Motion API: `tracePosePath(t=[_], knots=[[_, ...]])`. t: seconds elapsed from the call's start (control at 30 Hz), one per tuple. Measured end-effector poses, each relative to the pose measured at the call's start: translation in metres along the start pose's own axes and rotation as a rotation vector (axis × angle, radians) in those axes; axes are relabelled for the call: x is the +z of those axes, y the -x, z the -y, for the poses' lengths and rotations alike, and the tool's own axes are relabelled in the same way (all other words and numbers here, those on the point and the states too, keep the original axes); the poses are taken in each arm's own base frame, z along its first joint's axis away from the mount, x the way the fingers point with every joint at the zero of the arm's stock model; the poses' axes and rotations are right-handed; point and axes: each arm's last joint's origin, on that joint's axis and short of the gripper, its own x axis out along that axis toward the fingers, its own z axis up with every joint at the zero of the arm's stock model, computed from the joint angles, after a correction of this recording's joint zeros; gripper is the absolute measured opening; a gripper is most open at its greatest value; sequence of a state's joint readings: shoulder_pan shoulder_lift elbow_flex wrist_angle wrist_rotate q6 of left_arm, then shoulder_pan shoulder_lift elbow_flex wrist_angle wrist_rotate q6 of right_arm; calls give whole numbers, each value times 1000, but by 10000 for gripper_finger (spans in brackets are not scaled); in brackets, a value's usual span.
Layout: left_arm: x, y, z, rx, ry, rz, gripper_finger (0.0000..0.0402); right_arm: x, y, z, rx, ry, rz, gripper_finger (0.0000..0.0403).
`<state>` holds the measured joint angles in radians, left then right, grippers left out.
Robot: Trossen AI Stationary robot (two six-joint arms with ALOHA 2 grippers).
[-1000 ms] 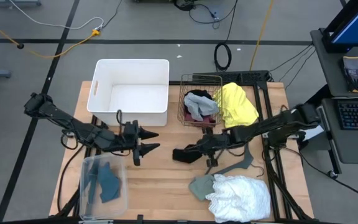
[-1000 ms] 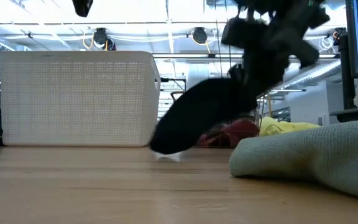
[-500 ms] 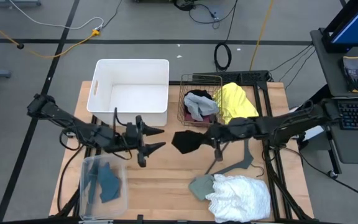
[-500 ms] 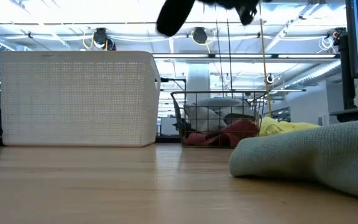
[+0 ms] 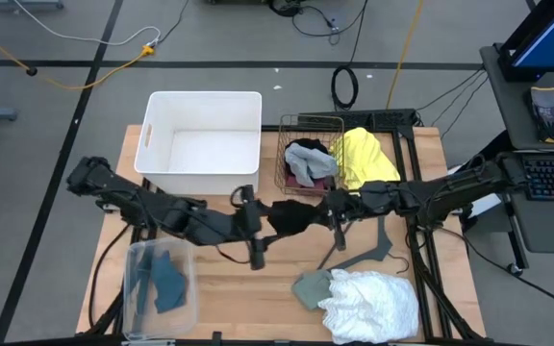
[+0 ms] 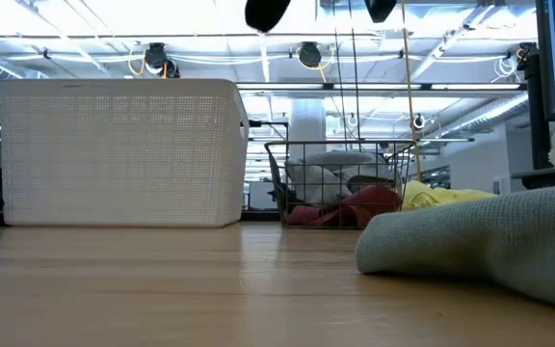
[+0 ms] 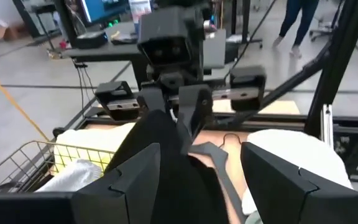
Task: Pick & Place Cloths
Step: Put the black sock into the transparent bin
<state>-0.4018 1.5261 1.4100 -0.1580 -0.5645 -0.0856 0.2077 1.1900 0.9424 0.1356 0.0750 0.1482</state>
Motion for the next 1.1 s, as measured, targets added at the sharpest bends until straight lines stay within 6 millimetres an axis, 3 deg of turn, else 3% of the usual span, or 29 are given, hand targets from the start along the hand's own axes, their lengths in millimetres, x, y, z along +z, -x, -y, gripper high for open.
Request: tracePosePath(t=[0.43,1.1], knots=[[-4,-27,-1,-111,55,-85,227,1,1,-12,48,19,27,9],[-25,-55,-7,-9,20,-156,227,11,3,-19,92,7,134,9]])
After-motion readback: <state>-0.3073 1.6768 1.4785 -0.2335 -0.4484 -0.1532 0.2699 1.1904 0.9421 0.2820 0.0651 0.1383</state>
